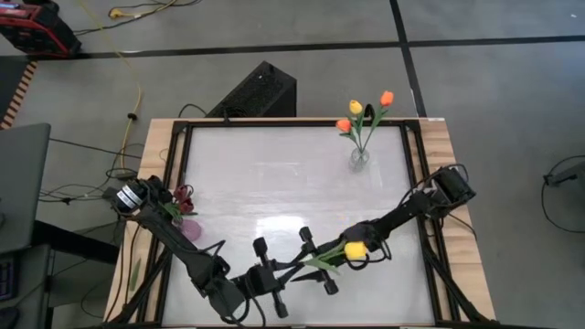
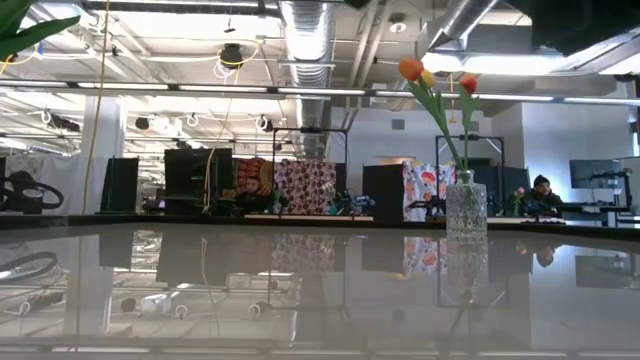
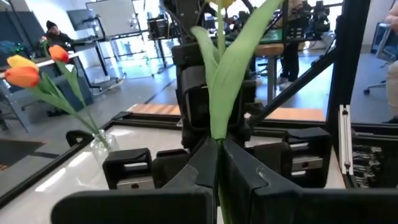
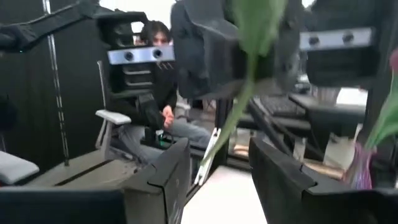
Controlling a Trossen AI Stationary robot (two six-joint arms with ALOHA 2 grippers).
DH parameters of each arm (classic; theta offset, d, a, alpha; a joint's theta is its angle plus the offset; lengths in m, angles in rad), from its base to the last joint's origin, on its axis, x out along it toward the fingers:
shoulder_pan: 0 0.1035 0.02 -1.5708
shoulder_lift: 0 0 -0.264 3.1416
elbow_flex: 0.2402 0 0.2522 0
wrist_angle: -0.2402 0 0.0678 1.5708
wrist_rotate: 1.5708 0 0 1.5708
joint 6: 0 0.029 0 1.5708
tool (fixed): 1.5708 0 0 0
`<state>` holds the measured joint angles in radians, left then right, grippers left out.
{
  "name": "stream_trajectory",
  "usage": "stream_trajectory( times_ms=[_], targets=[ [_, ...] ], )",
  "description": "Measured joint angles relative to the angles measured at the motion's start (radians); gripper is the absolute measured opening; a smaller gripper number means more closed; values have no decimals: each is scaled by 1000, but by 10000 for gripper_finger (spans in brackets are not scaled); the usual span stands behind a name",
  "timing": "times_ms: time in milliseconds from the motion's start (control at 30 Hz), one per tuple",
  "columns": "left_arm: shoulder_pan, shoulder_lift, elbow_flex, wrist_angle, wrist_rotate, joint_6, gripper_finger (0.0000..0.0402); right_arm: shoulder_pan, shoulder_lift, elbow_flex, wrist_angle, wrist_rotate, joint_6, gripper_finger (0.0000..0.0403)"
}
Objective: Sort flowers into vase by color
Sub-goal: Put the yellow tulip into the transparent vase
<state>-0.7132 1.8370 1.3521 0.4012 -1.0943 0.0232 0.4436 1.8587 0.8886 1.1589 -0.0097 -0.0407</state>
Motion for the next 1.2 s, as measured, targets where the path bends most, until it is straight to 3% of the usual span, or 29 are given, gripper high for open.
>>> stream_trajectory(
  times_ms=[367,500,700,767,1033,1200],
  targets=[
    [3,0,0,21,-10,26,0,9,0,0,101,6,-108,173],
    [5,0,0,38,-8,49,0,-1,0,0,103,9,-108,129],
    [5,0,0,45,16,57,0,-2,0,0,93,12,-123,29],
    [4,0,0,42,21,64,5,1,0,0,88,12,-128,16],
    [-53,-43,0,-9,-59,60,84,14,-1,-2,-66,12,-40,17],
    [-72,-129,0,-285,15,-178,141,15,-60,-6,-215,12,-11,16]
  ],
)
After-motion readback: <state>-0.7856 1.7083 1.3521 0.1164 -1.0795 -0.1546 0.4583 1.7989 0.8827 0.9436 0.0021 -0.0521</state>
